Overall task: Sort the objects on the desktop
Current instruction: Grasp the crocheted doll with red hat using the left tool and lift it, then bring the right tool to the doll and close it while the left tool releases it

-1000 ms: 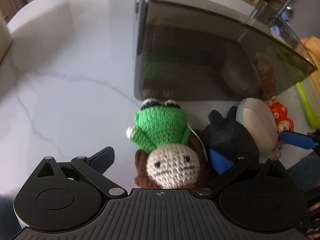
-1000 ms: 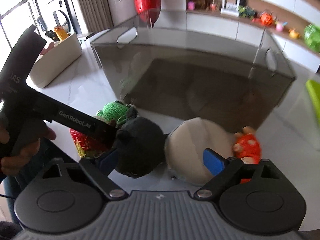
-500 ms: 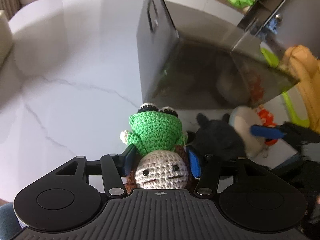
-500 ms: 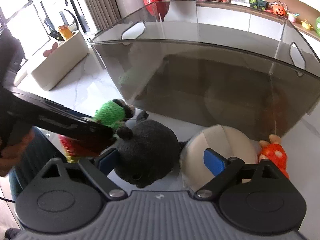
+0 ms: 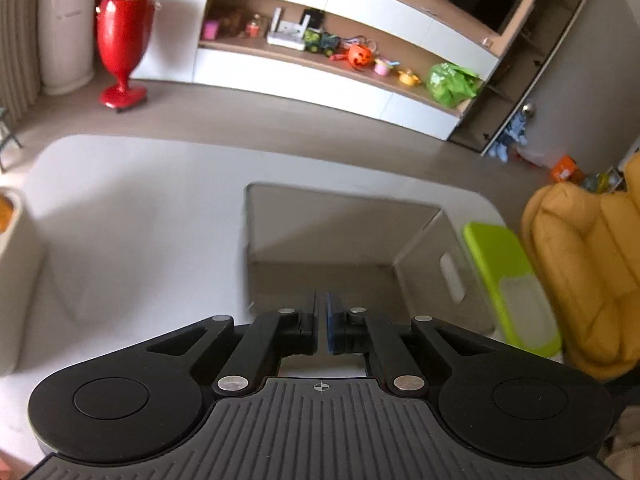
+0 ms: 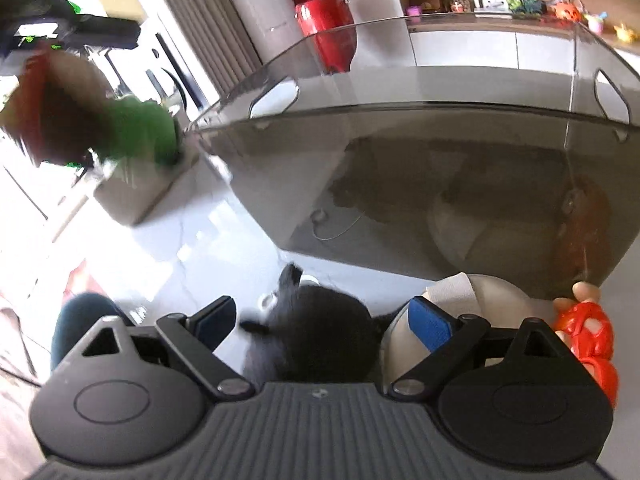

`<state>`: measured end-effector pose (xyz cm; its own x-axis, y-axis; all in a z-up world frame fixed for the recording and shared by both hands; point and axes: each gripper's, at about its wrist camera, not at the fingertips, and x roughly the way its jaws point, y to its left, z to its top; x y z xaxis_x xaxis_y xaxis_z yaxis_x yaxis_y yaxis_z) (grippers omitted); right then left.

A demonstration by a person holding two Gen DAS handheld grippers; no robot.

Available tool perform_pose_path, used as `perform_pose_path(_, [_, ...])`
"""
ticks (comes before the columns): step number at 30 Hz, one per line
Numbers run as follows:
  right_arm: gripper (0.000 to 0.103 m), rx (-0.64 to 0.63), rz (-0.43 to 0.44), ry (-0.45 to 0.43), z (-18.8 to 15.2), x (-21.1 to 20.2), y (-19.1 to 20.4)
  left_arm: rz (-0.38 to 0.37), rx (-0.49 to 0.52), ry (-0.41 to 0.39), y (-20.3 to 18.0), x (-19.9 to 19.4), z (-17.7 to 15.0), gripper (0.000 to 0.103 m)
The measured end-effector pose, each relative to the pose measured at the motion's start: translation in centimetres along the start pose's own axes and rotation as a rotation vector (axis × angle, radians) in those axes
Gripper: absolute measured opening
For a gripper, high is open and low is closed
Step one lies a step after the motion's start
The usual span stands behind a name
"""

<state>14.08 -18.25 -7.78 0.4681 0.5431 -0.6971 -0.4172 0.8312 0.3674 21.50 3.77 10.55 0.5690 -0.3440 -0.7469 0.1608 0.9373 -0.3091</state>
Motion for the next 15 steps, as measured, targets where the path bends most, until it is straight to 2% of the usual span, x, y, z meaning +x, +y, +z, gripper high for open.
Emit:
perform_pose_path(3, [0.093, -0.008, -0.006, -0.027, -0.2, -0.3, -0.1, 0.073, -0.024, 0.016, 0.1, 3.0, 1.1, 0.004])
perform_pose_path(6, [0.093, -0.058, -0.050, -0.058, -0.5, -0.6, 0.4, 0.048, -0.072, 0.028, 1.3, 4.4, -0.5, 0.003])
perform_pose_path(9, [0.091, -0.108, -0.064, -0.080, -0.7, -0.4, 1.2, 0.007, -0.100, 0.032, 2.4, 2.8, -2.9, 0.003])
perform_pose_path(11, [0.084, -0.138, -0.087, -0.097, -0.6, -0.4, 1.8, -0.008, -0.100, 0.030, 2.5, 1.1, -4.8, 0.003])
perform_pose_path(13, [0.084, -0.160, -0.100, -0.131, -0.2, -1.2, 2.6, 0.026, -0.080, 0.034, 3.5, -0.5, -6.8, 0.004])
perform_pose_path(15, [0.084, -0.182, -0.056, -0.112, 0.8, -1.6, 3.5, 0.078, -0.080, 0.078, 5.0, -0.9, -8.9, 0.004])
